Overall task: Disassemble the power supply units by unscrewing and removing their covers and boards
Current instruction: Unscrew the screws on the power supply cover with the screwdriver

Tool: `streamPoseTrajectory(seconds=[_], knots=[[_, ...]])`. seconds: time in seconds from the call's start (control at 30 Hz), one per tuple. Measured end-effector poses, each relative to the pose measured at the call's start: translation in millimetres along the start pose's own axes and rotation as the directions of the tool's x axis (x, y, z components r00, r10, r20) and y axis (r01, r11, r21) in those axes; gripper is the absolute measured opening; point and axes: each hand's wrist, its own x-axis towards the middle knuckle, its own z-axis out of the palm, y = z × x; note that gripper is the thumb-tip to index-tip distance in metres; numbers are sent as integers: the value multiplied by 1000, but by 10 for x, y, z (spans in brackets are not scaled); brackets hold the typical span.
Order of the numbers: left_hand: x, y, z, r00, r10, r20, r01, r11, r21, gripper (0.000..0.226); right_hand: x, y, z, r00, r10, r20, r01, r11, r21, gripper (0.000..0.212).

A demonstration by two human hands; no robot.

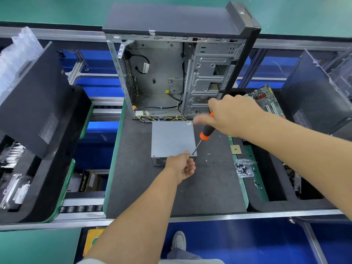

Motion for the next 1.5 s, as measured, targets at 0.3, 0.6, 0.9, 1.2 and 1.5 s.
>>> streamPoseTrajectory(seconds=[0.3,0.6,0.9,1.2,1.5], knots=[[3,-1,7,1000,-1,-4,1,1000,7,30,-24,5,-56,985,-55,165,31,989,146,58],[-7,2,5,1000,3,0,-3,1000,9,29,-37,-66,-52,992,-91,93,84,994,74,56],[-24,11,13,1000,10,13,-10,1000,19,23,-37,-95,-97,975,-119,189,92,985,149,52],[-15,6,12,1000,11,5,-11,1000,21,28,-24,-95,-133,955,-268,123,242,951,194,32],[-10,10,12,1000,9,5,-9,1000,11,30,-25,-132,-167,988,-105,114,110,993,-41,47]])
